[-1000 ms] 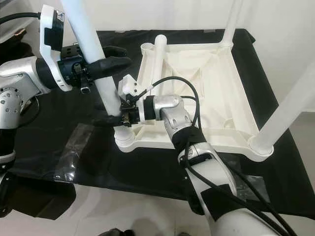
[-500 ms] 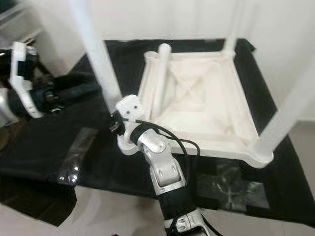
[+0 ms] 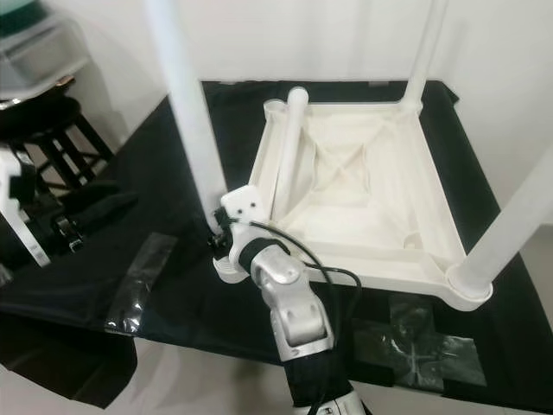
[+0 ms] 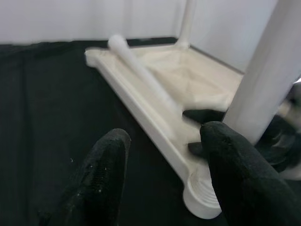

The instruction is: Building children table

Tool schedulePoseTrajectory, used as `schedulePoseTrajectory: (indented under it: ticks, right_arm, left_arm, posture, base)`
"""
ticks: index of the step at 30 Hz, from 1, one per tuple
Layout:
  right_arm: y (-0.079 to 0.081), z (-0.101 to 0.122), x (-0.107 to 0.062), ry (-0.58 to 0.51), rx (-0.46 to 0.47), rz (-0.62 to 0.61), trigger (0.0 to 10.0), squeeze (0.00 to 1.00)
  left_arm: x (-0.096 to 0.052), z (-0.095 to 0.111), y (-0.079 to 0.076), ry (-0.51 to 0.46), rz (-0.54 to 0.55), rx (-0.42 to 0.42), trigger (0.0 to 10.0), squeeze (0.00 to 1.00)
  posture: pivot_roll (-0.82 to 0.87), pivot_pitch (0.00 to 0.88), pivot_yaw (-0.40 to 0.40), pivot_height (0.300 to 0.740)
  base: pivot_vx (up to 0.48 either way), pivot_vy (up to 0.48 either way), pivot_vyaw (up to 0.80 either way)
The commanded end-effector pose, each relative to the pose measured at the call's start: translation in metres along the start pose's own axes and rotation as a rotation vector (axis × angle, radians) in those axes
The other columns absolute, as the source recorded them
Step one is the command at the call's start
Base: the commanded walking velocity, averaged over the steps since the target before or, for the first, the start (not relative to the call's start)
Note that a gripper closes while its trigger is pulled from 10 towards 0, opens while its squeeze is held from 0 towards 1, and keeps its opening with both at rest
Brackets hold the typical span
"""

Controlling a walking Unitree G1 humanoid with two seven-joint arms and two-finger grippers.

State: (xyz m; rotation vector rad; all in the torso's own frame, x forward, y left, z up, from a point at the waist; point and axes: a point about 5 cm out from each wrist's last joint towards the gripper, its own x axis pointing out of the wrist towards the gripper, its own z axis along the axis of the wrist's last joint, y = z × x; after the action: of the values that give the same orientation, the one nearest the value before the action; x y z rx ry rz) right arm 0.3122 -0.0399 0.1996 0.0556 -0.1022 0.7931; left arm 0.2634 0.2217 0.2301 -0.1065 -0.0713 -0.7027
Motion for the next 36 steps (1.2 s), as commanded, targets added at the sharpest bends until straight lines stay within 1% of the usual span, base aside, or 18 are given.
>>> schedulePoseTrajectory:
  ticks: [1,2,3,4,5,9,13,15,17,18,19,20,23,29,32,33,34,36]
  right_arm:
    - [0.001,0.031,0.004,-0.133,-0.022,0.158,10.0,1.00]
    - [-0.005,0.039,0.003,-0.152,-0.042,0.224,10.0,1.00]
    - [-0.005,0.039,0.003,-0.152,-0.042,0.224,10.0,1.00]
    - [-0.012,0.046,0.000,-0.148,-0.100,0.315,10.0,1.00]
    - [-0.018,0.045,-0.004,-0.099,-0.166,0.414,10.0,0.00]
    - [-0.030,0.037,-0.010,0.032,-0.238,0.569,10.0,0.00]
    - [-0.037,0.029,-0.003,0.097,-0.231,0.626,10.0,0.00]
    - [-0.040,0.026,0.010,0.115,-0.189,0.640,10.0,0.00]
    - [-0.040,0.026,0.010,0.115,-0.189,0.640,10.0,0.00]
    - [-0.042,0.024,0.016,0.118,-0.152,0.641,2.2,0.00]
    - [-0.042,0.024,0.016,0.118,-0.152,0.641,2.2,0.00]
    - [-0.044,0.021,0.019,0.130,-0.122,0.647,0.0,0.00]
    - [-0.048,0.008,0.018,0.187,-0.102,0.658,0.0,0.00]
    - [-0.055,-0.001,0.012,0.230,-0.098,0.662,0.0,0.00]
    - [-0.064,-0.003,0.003,0.222,-0.105,0.623,0.0,0.00]
    - [-0.064,-0.003,0.003,0.222,-0.105,0.623,0.0,0.00]
    - [-0.067,-0.006,-0.005,0.212,-0.120,0.596,0.0,0.00]
    - [-0.067,-0.006,-0.005,0.212,-0.120,0.596,0.0,0.00]
  left_arm:
    - [-0.004,-0.006,-0.003,0.000,0.047,0.015,10.0,0.00]
    - [-0.006,-0.012,-0.006,0.002,0.067,0.005,10.0,0.00]
    - [-0.006,-0.012,-0.006,0.002,0.067,0.005,10.0,0.00]
    - [-0.006,-0.020,-0.011,0.007,0.082,-0.002,10.0,0.00]
    - [-0.007,-0.028,-0.017,0.017,0.097,-0.003,10.0,0.00]
    - [-0.006,-0.045,-0.032,0.024,0.119,-0.020,10.0,0.00]
    - [-0.002,-0.059,-0.045,0.032,0.146,-0.015,10.0,0.00]
    - [0.003,-0.074,-0.058,0.040,0.181,-0.008,10.0,0.00]
    - [0.003,-0.074,-0.058,0.040,0.181,-0.008,10.0,0.00]
    - [0.006,-0.081,-0.067,0.040,0.196,-0.013,10.0,0.00]
    - [0.006,-0.081,-0.067,0.040,0.196,-0.013,10.0,0.00]
    - [0.009,-0.088,-0.075,0.048,0.202,-0.009,10.0,0.00]
    - [0.009,-0.092,-0.078,0.046,0.255,0.018,10.0,0.00]
    - [0.007,-0.094,-0.081,0.055,0.272,0.037,10.0,0.00]
    - [0.008,-0.095,-0.084,0.035,0.283,-0.025,10.0,0.00]
    - [0.008,-0.095,-0.084,0.035,0.283,-0.025,10.0,0.00]
    - [0.008,-0.096,-0.086,0.029,0.286,-0.037,10.0,0.00]
    - [0.008,-0.096,-0.086,0.029,0.286,-0.037,10.0,0.00]
  posture:
    - [0.01,0.140,0.084,0.740]
    - [0.01,0.140,0.083,0.740]
    - [0.01,0.140,0.083,0.740]
    - [0.01,0.141,0.076,0.740]
    - [0.02,0.141,0.075,0.740]
    - [0.01,0.140,0.073,0.740]
    - [0.03,0.135,0.066,0.740]
    - [0.04,0.129,0.055,0.740]
    - [0.04,0.129,0.055,0.740]
    - [0.04,0.129,0.053,0.740]
    - [0.04,0.129,0.053,0.740]
    - [0.05,0.126,0.046,0.740]
    - [0.05,0.125,0.043,0.740]
    - [0.05,0.125,0.043,0.740]
    - [0.03,0.130,0.045,0.740]
    - [0.03,0.130,0.045,0.740]
    - [0.02,0.132,0.041,0.740]
    - [0.02,0.132,0.041,0.740]
  base:
    - [0.000,0.000,0.00]
    - [0.000,0.000,0.00]
    - [0.000,0.000,0.00]
    - [0.000,0.000,0.00]
    - [0.000,0.000,0.00]
    - [0.000,0.000,0.00]
    - [0.000,0.000,0.00]
    - [0.000,0.000,0.00]
    - [0.000,0.000,0.00]
    - [0.000,0.000,0.00]
    - [0.000,0.000,0.00]
    - [0.000,0.000,0.00]
    - [0.000,0.000,0.00]
    - [0.000,0.000,0.00]
    - [0.000,0.000,0.00]
    - [0.000,0.000,0.00]
    - [0.000,0.000,0.00]
    - [0.000,0.000,0.00]
